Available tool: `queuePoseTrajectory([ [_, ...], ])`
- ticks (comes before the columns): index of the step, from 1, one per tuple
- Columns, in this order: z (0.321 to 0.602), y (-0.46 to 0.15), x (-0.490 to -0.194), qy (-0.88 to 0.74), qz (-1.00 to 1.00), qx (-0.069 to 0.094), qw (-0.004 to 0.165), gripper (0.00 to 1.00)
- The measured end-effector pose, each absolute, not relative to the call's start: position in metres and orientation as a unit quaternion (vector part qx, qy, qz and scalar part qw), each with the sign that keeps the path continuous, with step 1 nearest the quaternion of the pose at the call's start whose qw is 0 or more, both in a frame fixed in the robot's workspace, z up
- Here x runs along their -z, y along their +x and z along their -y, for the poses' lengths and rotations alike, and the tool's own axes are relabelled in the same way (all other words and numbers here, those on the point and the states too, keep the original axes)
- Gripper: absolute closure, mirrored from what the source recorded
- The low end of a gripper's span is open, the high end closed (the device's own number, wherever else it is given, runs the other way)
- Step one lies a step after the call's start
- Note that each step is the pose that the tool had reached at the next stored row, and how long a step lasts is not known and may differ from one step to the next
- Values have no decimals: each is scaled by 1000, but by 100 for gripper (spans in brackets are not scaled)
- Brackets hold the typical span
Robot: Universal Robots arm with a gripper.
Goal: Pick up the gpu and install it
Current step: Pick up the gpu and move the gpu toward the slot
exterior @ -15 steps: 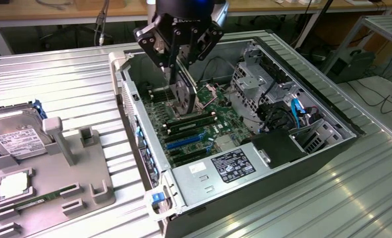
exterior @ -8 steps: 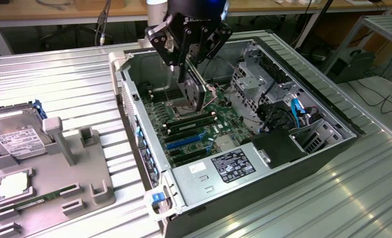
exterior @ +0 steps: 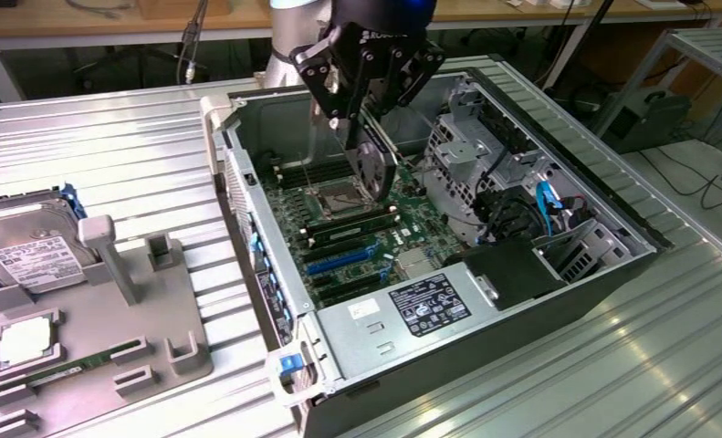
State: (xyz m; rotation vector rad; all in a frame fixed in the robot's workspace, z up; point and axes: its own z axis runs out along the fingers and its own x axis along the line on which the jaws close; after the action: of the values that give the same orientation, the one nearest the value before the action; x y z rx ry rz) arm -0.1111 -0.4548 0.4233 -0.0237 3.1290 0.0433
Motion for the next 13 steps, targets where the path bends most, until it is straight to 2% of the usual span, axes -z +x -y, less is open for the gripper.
queuePoseTrajectory([
  [13, 455, -82, -423, -8, -1000, -14, 6, 72],
])
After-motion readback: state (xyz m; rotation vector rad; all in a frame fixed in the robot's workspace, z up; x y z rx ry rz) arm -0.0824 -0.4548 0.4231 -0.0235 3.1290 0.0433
